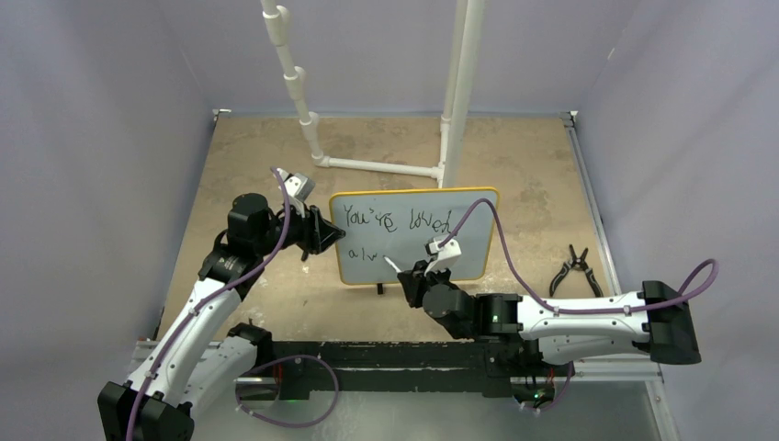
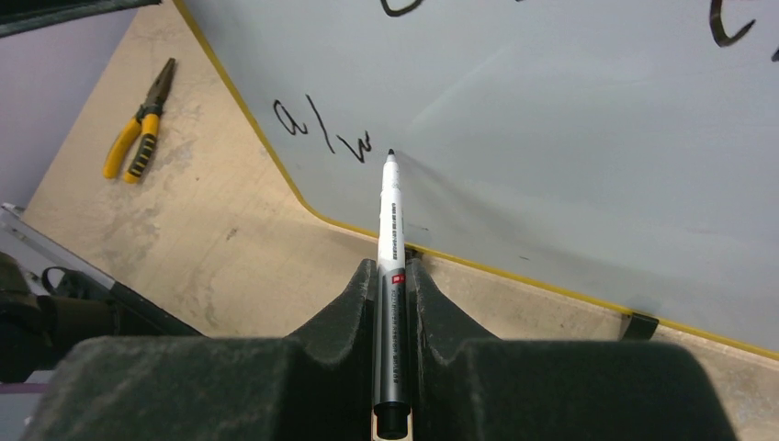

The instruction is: Write a sentence on the whiteboard

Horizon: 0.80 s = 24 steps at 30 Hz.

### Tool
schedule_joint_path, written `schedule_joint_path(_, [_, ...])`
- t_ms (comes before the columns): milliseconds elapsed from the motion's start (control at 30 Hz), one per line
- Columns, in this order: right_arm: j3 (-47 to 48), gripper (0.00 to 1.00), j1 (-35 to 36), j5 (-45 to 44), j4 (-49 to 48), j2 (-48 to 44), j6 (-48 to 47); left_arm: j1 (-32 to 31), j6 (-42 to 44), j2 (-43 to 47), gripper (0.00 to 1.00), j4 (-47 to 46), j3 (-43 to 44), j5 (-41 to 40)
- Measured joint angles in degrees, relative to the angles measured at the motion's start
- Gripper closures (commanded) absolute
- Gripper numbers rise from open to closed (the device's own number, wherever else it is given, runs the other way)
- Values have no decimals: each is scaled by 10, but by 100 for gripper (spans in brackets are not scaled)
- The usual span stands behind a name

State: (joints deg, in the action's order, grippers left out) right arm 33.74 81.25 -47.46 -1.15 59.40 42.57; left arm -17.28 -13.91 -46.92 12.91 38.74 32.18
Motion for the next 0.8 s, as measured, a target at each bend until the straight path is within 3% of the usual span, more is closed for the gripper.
schedule_joint_path(367, [0, 100, 0, -16, 26, 3, 9, 0, 0, 0, 60, 0, 0, 0])
schedule_joint_path(800, [2, 100, 1, -14, -24, 29, -29, 0, 0, 0, 60, 0, 0, -1])
